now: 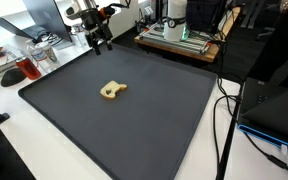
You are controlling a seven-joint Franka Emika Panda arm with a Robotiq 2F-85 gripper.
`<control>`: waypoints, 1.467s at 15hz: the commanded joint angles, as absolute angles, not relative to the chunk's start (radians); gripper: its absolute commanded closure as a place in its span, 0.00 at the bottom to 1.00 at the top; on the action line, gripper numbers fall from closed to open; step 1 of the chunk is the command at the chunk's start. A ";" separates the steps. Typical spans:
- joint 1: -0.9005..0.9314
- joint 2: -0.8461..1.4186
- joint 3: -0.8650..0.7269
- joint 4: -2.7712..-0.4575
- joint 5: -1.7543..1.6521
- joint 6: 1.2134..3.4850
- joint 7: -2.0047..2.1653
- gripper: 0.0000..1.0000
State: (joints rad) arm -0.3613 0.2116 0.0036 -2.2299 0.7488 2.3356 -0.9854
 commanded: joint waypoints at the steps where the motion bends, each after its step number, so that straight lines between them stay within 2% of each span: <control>1: -0.253 0.066 -0.049 -2.362 0.643 2.399 -0.844 0.00; 6: -0.156 -0.027 -0.059 -2.412 0.299 2.415 -0.455 0.00; 10: -0.110 -0.067 -0.043 -2.382 0.095 2.313 -0.161 0.00; 16: -0.049 -0.028 -0.011 -2.267 0.055 2.172 0.052 0.00; 22: -0.027 0.093 -0.006 -2.201 0.066 2.272 0.066 0.00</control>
State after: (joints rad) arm -0.0352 0.0128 -0.0011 -2.2424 0.0735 2.2119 0.0737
